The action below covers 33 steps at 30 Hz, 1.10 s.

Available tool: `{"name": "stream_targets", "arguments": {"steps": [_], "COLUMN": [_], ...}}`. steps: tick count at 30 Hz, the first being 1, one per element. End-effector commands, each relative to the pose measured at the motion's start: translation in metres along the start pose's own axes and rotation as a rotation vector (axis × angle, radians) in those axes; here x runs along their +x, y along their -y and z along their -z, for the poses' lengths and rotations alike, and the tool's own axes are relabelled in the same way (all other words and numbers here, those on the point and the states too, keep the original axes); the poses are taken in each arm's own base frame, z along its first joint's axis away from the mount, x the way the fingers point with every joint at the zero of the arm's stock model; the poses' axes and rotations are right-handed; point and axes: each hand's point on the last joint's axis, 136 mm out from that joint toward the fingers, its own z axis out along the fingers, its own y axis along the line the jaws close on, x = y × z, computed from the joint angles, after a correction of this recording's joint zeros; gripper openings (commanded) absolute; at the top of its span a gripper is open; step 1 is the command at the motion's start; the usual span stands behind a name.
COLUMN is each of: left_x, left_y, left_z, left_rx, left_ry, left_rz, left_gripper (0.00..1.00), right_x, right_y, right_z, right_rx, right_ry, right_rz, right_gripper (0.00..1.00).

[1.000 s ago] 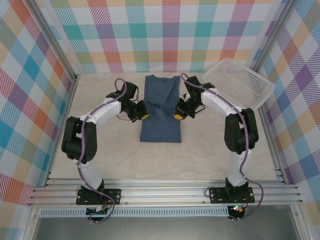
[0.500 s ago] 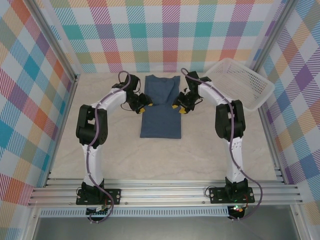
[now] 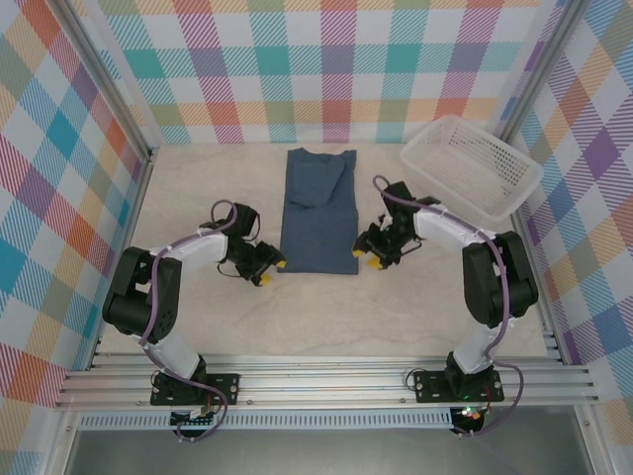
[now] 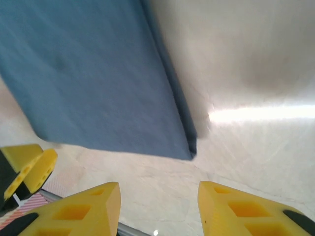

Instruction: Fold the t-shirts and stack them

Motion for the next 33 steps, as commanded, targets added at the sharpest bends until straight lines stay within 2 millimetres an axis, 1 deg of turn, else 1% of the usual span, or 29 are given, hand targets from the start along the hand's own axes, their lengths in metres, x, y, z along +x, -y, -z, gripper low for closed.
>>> {"name": "stream_targets", "arguments": {"steps": [1, 5, 8, 11, 12, 14, 19, 23, 26, 29, 33], "left_x": [-0.001, -0.006, -0.013, -0.018, -0.023, -0.027, -0.034, -0.034, -0.033, -0.033, -0.03], "left_y": [0.022, 0.018, 0.022, 0.023, 0.029, 0.036, 0.054, 0.061, 0.062, 0.063, 0.064], "left_z": [-0.007, -0.018, -0.025, -0.03, -0.031, -0.033, -0.026, -0.022, -0.02, -0.016, -0.011], "left_rx": [0.1, 0.081, 0.085, 0.076, 0.094, 0.114, 0.152, 0.162, 0.164, 0.165, 0.162], "left_ry": [-0.011, -0.015, -0.006, -0.003, 0.009, 0.018, 0.044, 0.046, 0.051, 0.058, 0.057], "left_rz": [0.037, 0.041, 0.034, 0.034, 0.024, 0.018, -0.014, -0.033, -0.039, -0.045, -0.066], "left_gripper": [0.51, 0.47, 0.41, 0.29, 0.25, 0.22, 0.16, 0.12, 0.07, 0.0, 0.0], "right_x": [0.007, 0.01, 0.012, 0.015, 0.014, 0.012, 0.002, 0.002, 0.0, -0.004, -0.003], "right_y": [-0.008, 0.001, 0.006, 0.014, 0.017, 0.016, 0.005, 0.001, 0.004, 0.01, 0.016], "right_z": [-0.008, -0.017, -0.019, -0.021, -0.022, -0.025, -0.033, -0.04, -0.045, -0.045, -0.037], "right_rx": [-0.086, -0.078, -0.063, -0.031, -0.02, -0.02, -0.019, 0.002, 0.018, 0.059, 0.092], "right_ry": [-0.016, -0.036, -0.044, -0.049, -0.047, -0.047, -0.059, -0.078, -0.073, -0.058, -0.027], "right_rz": [-0.041, -0.066, -0.079, -0.097, -0.104, -0.107, -0.1, -0.107, -0.118, -0.116, -0.116], "right_gripper": [0.46, 0.46, 0.46, 0.46, 0.46, 0.46, 0.44, 0.41, 0.39, 0.37, 0.38]}}
